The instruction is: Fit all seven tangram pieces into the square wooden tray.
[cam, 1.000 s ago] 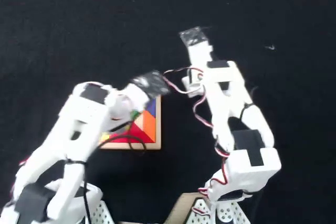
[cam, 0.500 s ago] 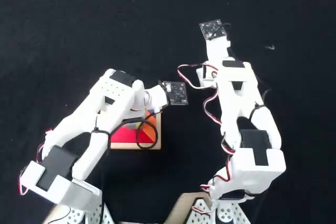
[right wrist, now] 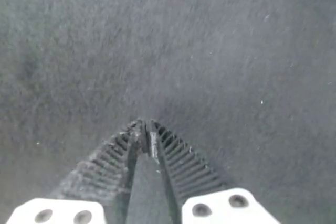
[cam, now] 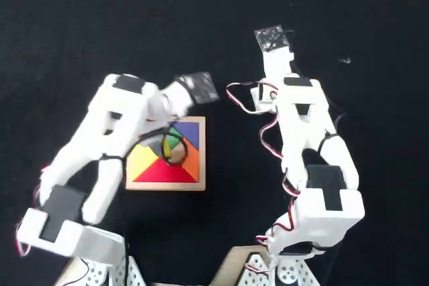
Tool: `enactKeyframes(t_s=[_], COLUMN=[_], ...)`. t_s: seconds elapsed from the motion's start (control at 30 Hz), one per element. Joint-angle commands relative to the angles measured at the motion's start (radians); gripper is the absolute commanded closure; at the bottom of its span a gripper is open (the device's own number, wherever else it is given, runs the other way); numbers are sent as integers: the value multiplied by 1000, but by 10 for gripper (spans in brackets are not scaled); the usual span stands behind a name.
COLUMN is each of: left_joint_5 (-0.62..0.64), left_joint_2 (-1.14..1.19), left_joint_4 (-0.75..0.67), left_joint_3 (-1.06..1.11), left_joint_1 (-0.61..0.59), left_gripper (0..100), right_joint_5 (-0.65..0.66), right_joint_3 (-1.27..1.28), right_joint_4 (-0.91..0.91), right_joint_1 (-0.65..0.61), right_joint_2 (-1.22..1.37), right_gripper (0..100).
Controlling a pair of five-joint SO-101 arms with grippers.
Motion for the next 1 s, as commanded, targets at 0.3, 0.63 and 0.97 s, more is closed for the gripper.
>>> enactKeyframes(t_s=[0.3,0.63,0.97], left_joint_5=[635,879,891], left_joint_2=[-407,-445,-445], left_joint_4=[100,-180,-322], left_joint_3=[165,590,693], left_joint_1=[-524,-707,-750], left_gripper=[700,702,912], right_joint_5=[9,97,147], right_joint_3=[82,74,-99], right_joint_4=[109,325,471], right_joint_1=[-164,-410,-537], right_joint_2=[-268,-512,-384], right_gripper=[987,987,987])
